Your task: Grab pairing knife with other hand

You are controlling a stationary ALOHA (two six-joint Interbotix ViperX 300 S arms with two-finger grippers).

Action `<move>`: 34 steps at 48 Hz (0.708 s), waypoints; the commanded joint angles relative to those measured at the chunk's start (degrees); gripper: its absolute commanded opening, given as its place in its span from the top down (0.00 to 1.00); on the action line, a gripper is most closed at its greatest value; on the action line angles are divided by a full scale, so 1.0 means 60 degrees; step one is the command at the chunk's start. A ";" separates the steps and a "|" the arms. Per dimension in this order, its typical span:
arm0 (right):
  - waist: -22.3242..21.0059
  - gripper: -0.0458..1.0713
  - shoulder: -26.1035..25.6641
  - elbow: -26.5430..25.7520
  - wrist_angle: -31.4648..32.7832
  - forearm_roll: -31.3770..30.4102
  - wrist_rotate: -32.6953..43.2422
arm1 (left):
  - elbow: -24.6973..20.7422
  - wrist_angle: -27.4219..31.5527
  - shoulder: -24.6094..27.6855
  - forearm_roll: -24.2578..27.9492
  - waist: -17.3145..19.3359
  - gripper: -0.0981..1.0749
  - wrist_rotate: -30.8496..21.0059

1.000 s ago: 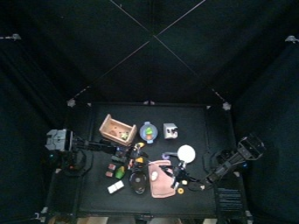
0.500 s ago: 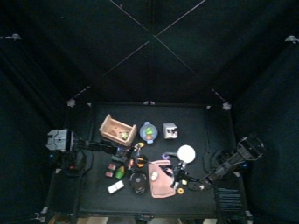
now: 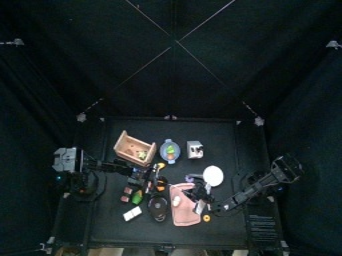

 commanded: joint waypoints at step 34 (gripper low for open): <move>-0.0864 0.60 -0.0205 0.0044 -0.1069 0.0645 0.0000 | -0.0088 -0.0117 -0.0117 0.1099 -0.0059 0.53 -0.0073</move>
